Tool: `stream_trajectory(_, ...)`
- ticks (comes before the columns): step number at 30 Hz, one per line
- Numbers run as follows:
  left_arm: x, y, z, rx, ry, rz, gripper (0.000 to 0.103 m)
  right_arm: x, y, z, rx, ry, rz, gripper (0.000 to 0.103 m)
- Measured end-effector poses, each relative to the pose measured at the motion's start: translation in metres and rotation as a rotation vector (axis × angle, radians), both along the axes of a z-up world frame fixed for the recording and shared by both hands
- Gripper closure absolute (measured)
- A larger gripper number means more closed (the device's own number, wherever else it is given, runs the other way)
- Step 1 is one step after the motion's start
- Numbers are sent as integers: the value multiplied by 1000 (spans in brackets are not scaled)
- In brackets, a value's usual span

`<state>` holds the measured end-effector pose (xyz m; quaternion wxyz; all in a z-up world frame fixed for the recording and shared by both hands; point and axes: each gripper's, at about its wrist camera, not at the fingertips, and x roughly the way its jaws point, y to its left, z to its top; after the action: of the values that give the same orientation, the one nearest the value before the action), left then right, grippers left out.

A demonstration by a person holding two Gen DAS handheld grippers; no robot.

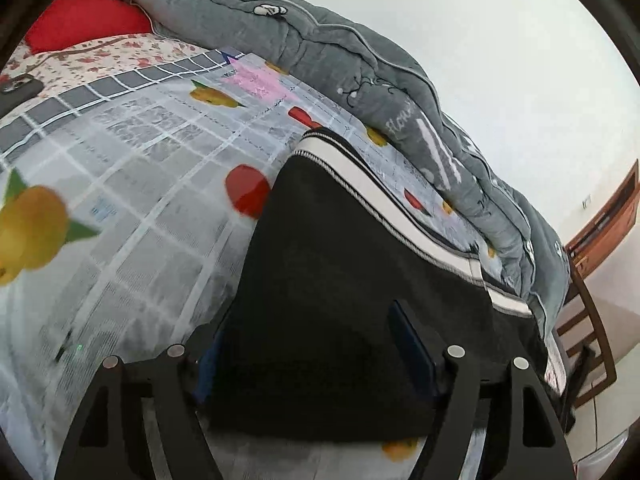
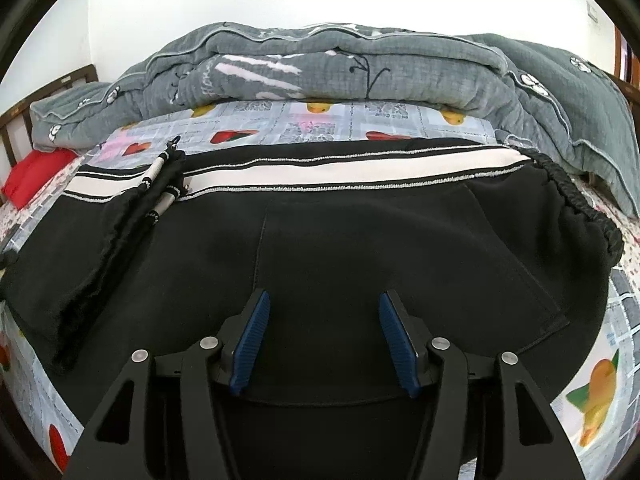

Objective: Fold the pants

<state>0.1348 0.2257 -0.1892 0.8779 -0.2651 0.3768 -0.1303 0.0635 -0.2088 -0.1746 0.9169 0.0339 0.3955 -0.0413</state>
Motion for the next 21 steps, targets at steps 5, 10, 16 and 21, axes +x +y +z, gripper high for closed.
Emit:
stream_trajectory(5,5,-4,-1,-10,5,14,30,-9,-7,1,24,-30,-29,45)
stream_trajectory(10,-24,-1,-1,-2,-15,-35,30,-11,-1,2,-37,-17,5,45)
stream_trajectory(16,-42,2,-3,-56,-19,-31,30,-12,-7,1,0,-22,-2,45)
stream_trajectory(21,-19,-4,-2,-81,-2,26,25,-14,-6,3,25,-11,-4,45)
